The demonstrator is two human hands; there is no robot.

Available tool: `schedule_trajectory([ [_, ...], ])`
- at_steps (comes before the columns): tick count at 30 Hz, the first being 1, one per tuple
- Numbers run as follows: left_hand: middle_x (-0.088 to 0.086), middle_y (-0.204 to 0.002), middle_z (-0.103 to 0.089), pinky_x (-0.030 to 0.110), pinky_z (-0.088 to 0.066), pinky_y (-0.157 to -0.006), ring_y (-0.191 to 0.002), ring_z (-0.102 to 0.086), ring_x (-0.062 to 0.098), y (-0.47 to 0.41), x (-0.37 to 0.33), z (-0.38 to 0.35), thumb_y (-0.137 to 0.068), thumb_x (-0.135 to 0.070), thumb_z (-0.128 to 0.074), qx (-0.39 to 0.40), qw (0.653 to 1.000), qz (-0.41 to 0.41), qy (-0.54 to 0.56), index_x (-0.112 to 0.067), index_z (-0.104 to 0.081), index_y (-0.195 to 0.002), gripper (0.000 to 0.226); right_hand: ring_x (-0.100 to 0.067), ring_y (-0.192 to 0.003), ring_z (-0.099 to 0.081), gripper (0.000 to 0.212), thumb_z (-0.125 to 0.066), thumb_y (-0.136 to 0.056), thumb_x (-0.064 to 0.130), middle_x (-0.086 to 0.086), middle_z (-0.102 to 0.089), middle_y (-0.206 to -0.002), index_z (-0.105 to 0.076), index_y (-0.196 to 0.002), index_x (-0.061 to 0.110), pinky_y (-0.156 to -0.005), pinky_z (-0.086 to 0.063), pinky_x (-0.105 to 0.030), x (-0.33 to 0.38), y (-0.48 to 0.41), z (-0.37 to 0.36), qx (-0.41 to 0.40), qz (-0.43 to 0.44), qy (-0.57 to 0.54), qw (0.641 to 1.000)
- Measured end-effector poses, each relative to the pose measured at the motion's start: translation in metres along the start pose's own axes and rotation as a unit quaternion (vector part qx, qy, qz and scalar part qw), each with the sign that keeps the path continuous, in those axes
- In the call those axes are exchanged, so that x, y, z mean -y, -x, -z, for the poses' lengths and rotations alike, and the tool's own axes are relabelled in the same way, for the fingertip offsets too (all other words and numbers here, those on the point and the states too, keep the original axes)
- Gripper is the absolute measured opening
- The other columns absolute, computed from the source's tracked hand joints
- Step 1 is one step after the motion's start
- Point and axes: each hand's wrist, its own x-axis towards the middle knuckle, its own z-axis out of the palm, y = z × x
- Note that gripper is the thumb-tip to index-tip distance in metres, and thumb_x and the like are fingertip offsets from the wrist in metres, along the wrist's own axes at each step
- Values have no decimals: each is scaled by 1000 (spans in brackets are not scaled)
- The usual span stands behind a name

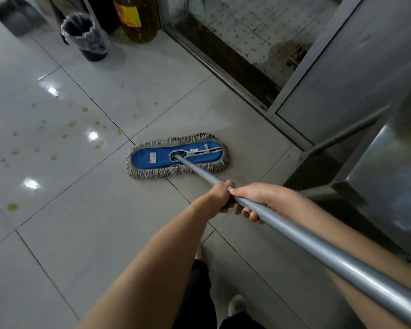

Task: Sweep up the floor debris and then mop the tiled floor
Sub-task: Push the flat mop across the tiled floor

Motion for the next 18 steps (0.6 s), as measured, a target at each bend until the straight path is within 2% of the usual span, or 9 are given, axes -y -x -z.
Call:
schedule_trajectory([
  [10, 8, -56, -40, 23, -26, -46, -47, -35, 15, -40, -70, 72, -94, -24, -36, -29, 997, -28, 68, -10, -41, -64, 34, -9, -19, -38, 55, -37, -95, 55, 2, -41, -28, -49, -69, 8, -33, -36, -9, 115, -9, 27, -7, 12, 42, 999],
  [18, 8, -55, -37, 24, -21, -46, -46, -30, 17, -77, -150, 88, -93, -21, -31, -20, 991, -28, 129, -9, -40, -63, 34, -7, -22, -36, 60, -35, -93, 59, 3, -40, -32, -52, -73, 5, -33, -33, -8, 190, -14, 96, 0, -4, 136, 991],
])
